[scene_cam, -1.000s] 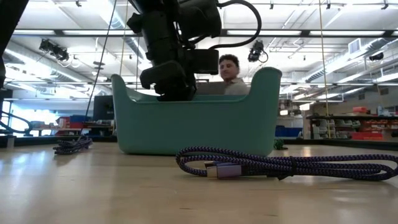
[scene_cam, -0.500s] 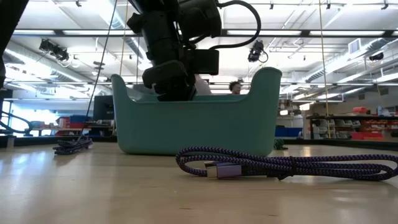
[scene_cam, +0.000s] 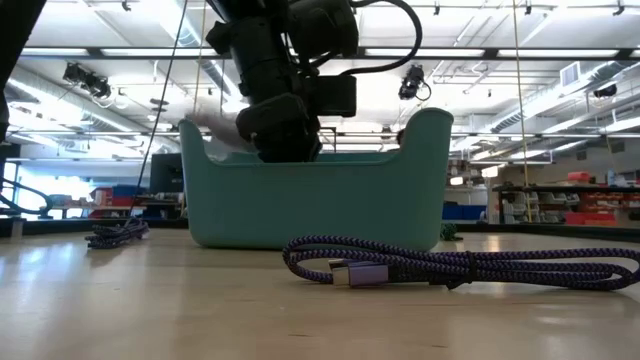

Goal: Pick and place USB-C Cables
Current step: Put the bottom pink charger cable into the blue bin, then put the white charger cable into the blue bin

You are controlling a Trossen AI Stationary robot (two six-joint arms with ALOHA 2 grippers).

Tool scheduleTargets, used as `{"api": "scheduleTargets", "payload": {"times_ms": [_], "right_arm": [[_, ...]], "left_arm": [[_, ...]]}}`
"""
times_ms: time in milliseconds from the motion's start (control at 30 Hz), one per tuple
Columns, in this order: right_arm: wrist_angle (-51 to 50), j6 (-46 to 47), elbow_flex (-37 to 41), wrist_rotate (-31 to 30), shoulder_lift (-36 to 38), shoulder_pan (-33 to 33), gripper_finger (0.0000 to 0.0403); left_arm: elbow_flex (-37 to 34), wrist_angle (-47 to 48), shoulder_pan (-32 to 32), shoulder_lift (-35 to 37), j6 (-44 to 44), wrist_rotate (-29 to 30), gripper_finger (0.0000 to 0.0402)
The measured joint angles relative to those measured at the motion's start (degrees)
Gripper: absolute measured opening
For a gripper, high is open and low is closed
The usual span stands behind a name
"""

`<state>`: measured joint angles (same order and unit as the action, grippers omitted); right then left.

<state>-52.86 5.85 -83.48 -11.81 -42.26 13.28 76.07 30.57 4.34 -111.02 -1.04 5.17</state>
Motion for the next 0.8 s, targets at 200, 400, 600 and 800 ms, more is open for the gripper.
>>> {"api": "scheduleTargets", "payload": {"times_ms": [200, 400, 600, 800], "right_arm": [[0.0, 0.0, 0.0, 0.0, 0.0, 0.0, 0.0001], [0.0, 0.0, 0.0, 0.0, 0.0, 0.0, 0.0001], [0.0, 0.0, 0.0, 0.0, 0.0, 0.0, 0.0001], [-0.1, 0.0, 0.0, 0.1, 0.0, 0.0, 0.0001]], "left_arm": [[0.1, 0.1, 0.0, 0.0, 0.2, 0.0, 0.0089], [7.6, 7.9, -0.8, 0.0, 2.7, 0.2, 0.0074], [23.1, 22.5, -2.5, 0.1, 3.4, 1.6, 0.0063], [36.7, 33.6, -3.6, 0.2, -2.0, 15.4, 0.0057]]}}
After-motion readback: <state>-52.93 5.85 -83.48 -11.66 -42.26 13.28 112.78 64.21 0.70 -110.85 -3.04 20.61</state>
